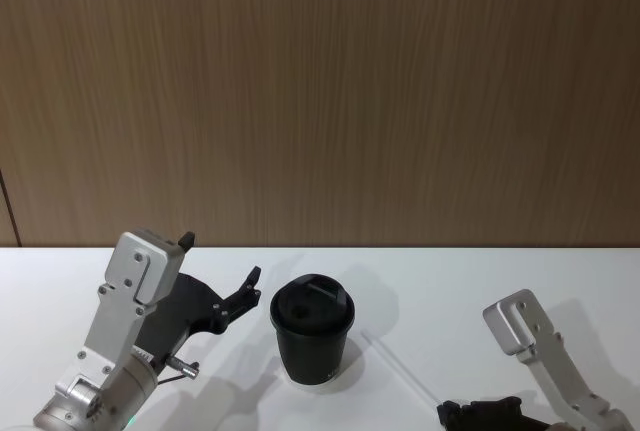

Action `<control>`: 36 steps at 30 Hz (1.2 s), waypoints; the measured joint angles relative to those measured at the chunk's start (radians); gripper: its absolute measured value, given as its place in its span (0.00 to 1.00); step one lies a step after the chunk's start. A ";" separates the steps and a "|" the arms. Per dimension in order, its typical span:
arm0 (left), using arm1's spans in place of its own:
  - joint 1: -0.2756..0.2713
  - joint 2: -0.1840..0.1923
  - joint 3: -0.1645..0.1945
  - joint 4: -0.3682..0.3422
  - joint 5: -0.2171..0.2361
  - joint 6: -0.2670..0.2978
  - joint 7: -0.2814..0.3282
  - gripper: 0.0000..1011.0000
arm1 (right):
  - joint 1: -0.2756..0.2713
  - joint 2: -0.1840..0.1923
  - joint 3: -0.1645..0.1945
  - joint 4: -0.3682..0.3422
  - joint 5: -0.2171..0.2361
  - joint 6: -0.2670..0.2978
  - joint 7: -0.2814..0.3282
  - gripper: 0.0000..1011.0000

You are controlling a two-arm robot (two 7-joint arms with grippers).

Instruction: Pick up the straw with one hand, pass it to the other hand, and insert it into the cup.

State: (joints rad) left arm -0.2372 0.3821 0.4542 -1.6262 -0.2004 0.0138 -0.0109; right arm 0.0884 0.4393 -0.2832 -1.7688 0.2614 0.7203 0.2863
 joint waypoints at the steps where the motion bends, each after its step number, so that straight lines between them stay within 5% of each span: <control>1: 0.000 0.000 0.000 0.000 0.000 0.000 0.000 0.99 | 0.000 0.000 -0.001 0.000 -0.001 0.000 0.002 0.04; 20: 0.000 0.000 0.000 0.000 0.000 0.000 0.000 0.99 | 0.005 -0.017 0.012 0.010 -0.017 -0.001 -0.001 0.00; 36: 0.000 0.000 0.000 0.000 0.000 0.000 0.000 0.99 | 0.036 -0.036 0.052 0.047 -0.045 -0.079 -0.032 0.00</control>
State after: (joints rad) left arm -0.2372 0.3822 0.4542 -1.6262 -0.2003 0.0138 -0.0109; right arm 0.1247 0.4037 -0.2316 -1.7221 0.2160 0.6416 0.2540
